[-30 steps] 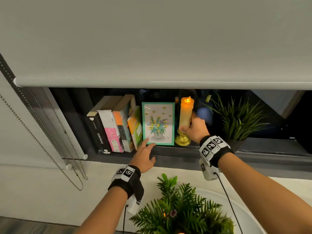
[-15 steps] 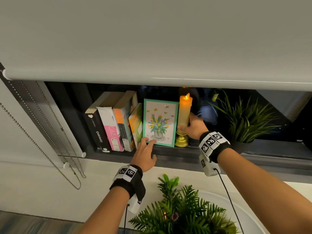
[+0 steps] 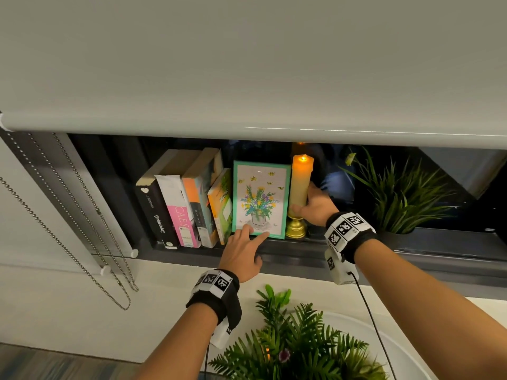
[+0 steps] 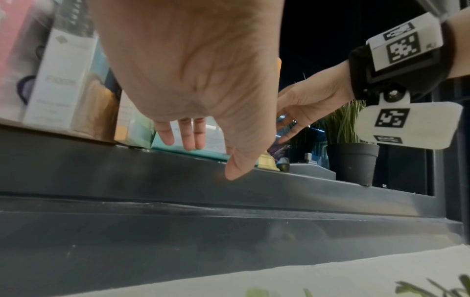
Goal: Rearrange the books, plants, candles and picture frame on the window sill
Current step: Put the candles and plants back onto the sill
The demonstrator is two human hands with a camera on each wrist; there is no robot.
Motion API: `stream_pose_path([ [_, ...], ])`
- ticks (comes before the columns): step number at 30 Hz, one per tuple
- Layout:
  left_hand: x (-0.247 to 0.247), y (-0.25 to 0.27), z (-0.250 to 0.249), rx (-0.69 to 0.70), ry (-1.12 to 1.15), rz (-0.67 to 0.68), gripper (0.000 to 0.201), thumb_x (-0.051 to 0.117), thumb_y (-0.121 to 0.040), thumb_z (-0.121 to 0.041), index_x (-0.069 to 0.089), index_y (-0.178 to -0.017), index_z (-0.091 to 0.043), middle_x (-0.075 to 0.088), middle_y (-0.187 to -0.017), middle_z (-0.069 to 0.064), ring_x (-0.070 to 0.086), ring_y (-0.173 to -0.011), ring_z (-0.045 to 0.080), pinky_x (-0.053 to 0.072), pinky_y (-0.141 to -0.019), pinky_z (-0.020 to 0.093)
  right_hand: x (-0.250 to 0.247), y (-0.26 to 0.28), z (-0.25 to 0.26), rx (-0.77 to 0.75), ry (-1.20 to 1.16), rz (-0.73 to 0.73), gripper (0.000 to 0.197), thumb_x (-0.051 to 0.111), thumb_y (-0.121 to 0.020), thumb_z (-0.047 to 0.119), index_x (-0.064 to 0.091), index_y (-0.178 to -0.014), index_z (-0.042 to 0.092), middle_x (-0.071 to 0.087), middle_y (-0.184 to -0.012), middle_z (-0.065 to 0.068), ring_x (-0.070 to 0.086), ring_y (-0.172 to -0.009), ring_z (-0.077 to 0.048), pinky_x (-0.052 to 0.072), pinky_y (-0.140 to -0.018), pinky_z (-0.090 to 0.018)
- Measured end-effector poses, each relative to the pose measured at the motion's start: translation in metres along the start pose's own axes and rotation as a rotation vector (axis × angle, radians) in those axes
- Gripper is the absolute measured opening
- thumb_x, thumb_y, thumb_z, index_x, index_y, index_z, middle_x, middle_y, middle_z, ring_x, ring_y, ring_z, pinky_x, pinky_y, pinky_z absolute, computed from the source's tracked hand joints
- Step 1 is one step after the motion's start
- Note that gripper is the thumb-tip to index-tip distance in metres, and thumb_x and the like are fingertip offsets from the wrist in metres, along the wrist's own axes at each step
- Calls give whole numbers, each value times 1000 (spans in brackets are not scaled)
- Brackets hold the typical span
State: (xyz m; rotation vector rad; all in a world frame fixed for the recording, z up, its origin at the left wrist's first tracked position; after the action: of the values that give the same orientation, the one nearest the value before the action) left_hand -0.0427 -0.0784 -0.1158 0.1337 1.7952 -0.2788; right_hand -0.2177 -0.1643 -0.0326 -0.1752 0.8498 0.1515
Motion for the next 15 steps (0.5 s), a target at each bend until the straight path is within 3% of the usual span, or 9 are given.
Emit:
stream_pose_path([
  [8, 4, -2, -3, 14, -7, 34, 69, 54, -88, -23, 25, -150, -28, 29, -141, 10, 31, -128, 28, 33, -107, 37, 0, -3, -20, 46, -112, -23, 64, 74, -77, 20, 39, -130, 12, 59, -120, -11, 60, -108, -28, 52, -92, -45],
  [15, 7, -1, -5, -2, 1, 35, 75, 57, -86, -25, 21, -151, -28, 24, -143, 11, 27, -133, 29, 30, -109, 36, 6, -7, -14, 31, -106, -1, 63, 71, -80, 16, 36, -132, 11, 57, -122, -12, 59, -109, -28, 51, -93, -42],
])
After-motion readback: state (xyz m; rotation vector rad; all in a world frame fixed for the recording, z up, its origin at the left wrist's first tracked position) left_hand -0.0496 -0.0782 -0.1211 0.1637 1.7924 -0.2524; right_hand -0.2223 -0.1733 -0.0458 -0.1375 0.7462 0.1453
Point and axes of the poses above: each hand's wrist, its own y-axis away from the middle knuckle, its own x-axis out of the palm, z = x × y, the point moved 5 cm from there along -y, towards the middle knuckle
